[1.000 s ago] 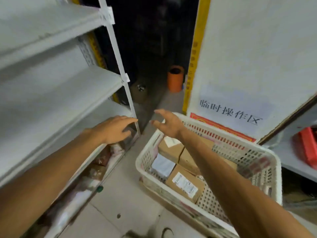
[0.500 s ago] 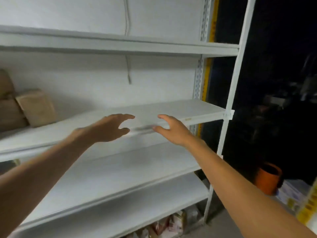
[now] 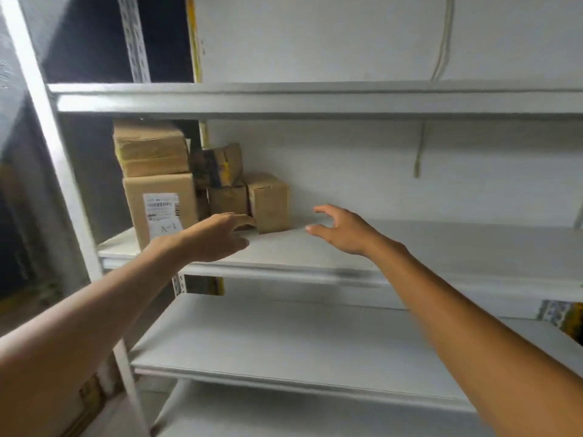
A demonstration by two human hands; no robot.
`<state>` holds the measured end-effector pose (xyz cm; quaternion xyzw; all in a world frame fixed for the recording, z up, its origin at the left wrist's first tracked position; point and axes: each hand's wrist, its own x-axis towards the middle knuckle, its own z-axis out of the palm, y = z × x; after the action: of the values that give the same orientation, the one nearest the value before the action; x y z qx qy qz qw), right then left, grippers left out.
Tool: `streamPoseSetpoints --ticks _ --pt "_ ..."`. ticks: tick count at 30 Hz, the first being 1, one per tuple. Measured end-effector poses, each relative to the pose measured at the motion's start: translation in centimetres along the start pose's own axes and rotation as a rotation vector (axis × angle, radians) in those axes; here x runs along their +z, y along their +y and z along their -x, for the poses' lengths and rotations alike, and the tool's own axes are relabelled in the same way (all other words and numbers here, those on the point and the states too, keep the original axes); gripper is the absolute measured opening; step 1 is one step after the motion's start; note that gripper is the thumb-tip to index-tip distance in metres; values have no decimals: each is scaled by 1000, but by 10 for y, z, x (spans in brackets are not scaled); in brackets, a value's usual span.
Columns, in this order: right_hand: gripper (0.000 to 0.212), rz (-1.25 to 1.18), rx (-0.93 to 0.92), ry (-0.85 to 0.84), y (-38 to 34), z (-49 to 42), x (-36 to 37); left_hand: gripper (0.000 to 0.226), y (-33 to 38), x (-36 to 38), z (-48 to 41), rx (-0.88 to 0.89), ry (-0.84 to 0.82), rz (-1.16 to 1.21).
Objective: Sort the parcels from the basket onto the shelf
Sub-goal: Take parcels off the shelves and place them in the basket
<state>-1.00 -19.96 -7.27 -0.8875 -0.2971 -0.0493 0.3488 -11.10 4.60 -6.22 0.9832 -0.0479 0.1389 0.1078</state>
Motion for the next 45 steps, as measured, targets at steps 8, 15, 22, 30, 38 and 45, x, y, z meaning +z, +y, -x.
streamPoseSetpoints --ticks 8,15,22,30,38,45 --pt "42 -47 -56 -52 10 -90 40 54 -62 18 -36 -64 128 56" --pt "44 -141 -85 45 29 -177 54 59 -83 35 -114 -80 222 50" --pt "62 -115 -117 162 31 -247 79 60 -96 49 -182 -92 277 -23" --pt "56 95 -171 341 33 -281 112 57 -131 67 -228 78 295 -176" --pt "71 258 -122 456 24 -287 124 60 -149 71 -241 262 388 -124" --pt "65 112 -2 551 25 -274 132 60 -154 84 -238 328 468 -182"
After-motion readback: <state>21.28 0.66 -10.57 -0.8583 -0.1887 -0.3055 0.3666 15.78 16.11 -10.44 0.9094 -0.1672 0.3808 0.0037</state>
